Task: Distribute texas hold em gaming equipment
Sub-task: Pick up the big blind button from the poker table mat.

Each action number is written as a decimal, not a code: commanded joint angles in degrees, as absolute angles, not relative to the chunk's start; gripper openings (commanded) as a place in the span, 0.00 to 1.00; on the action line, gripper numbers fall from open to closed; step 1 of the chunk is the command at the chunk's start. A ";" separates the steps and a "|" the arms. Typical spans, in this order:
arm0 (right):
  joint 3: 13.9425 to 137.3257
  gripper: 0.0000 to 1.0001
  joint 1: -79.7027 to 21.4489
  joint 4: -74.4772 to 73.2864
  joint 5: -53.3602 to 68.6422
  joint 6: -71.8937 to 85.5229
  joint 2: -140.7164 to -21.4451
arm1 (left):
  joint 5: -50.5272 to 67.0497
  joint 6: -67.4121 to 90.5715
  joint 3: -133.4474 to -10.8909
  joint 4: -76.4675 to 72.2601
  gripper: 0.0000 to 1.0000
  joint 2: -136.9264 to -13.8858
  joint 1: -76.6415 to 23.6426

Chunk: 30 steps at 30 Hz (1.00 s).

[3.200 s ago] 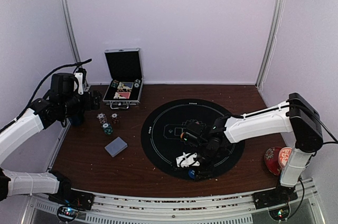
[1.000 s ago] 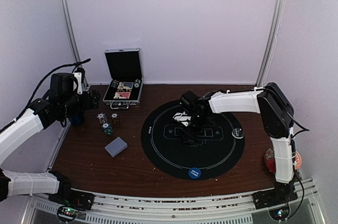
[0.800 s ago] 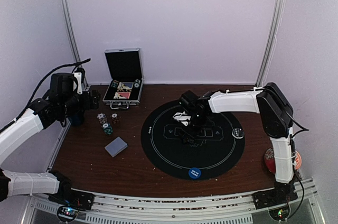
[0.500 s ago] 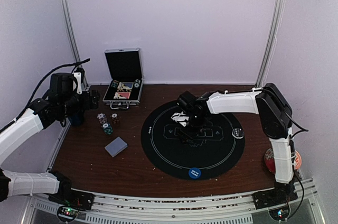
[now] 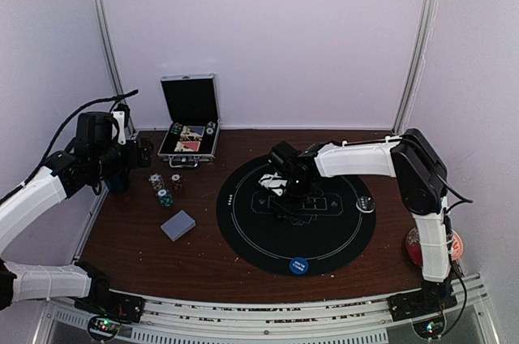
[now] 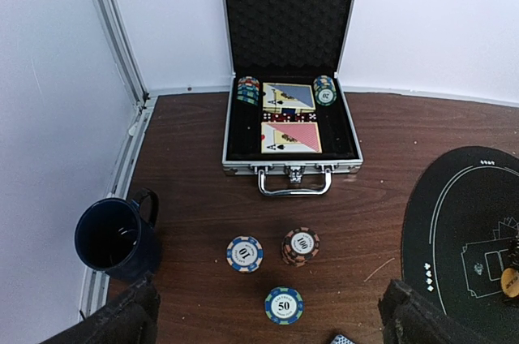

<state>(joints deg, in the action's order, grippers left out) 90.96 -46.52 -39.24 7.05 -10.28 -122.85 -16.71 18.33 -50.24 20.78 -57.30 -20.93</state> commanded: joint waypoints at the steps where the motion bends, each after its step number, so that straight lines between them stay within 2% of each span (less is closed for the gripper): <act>1: 90.51 0.60 -47.12 -40.30 6.81 -10.53 -127.44 | -16.06 17.93 -50.19 18.24 0.98 -57.05 -20.48; 7: 90.68 0.49 -47.14 -40.76 7.03 -10.90 -126.97 | -15.93 18.02 -50.17 18.21 0.98 -57.08 -20.46; 12: 90.78 0.45 -47.15 -40.75 7.35 -11.15 -125.99 | -16.20 18.02 -50.13 18.28 0.98 -57.01 -20.48; 22: 92.82 0.47 -46.84 -39.73 5.22 -10.77 -121.94 | -16.73 18.02 -50.03 18.24 0.98 -56.61 -20.48; 30: 100.84 0.47 -42.79 -39.75 2.77 -9.26 -124.24 | -16.55 18.01 -50.07 18.23 0.98 -56.95 -20.47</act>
